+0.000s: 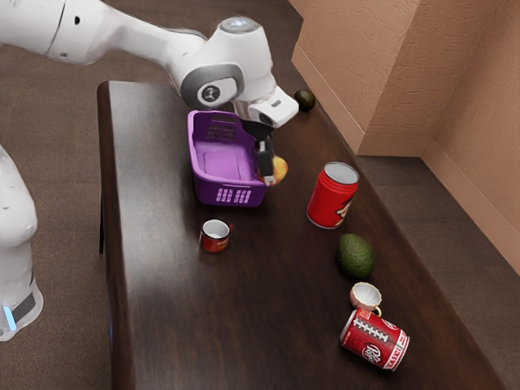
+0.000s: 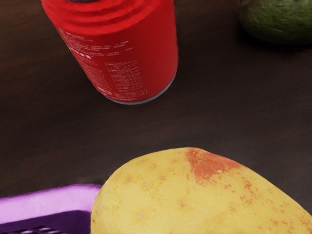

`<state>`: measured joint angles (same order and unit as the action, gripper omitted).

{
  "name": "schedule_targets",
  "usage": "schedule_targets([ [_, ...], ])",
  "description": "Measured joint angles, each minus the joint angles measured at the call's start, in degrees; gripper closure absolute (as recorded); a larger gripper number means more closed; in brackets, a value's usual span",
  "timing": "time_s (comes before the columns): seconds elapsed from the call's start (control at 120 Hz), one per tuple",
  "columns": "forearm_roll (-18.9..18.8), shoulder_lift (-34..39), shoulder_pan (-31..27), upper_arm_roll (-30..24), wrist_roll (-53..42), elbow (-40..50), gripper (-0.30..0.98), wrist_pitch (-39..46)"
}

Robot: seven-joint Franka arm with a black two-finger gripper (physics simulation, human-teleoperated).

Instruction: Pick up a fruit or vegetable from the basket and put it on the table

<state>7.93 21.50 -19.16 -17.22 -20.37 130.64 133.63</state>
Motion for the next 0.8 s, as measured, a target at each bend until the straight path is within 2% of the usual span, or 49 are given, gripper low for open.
schedule_targets([
  [0.075,0.04,-1.54,0.11,-3.41,2.54,-2.51,0.57,-0.12],
  [0.167,0.04,-2.33,0.05,-5.00,5.40,-3.54,0.57,-0.25],
  [0.275,1.69,-2.72,0.22,-7.19,7.17,-3.67,0.30,-0.57],
  [0.433,4.12,-2.60,0.07,-7.62,7.53,-3.70,0.14,-1.08],
  [0.767,5.44,-2.44,-0.08,-7.65,7.37,-3.70,0.02,-1.49],
  [0.8,6.66,-2.48,-0.08,-7.68,8.08,-3.74,0.02,-1.17],
])
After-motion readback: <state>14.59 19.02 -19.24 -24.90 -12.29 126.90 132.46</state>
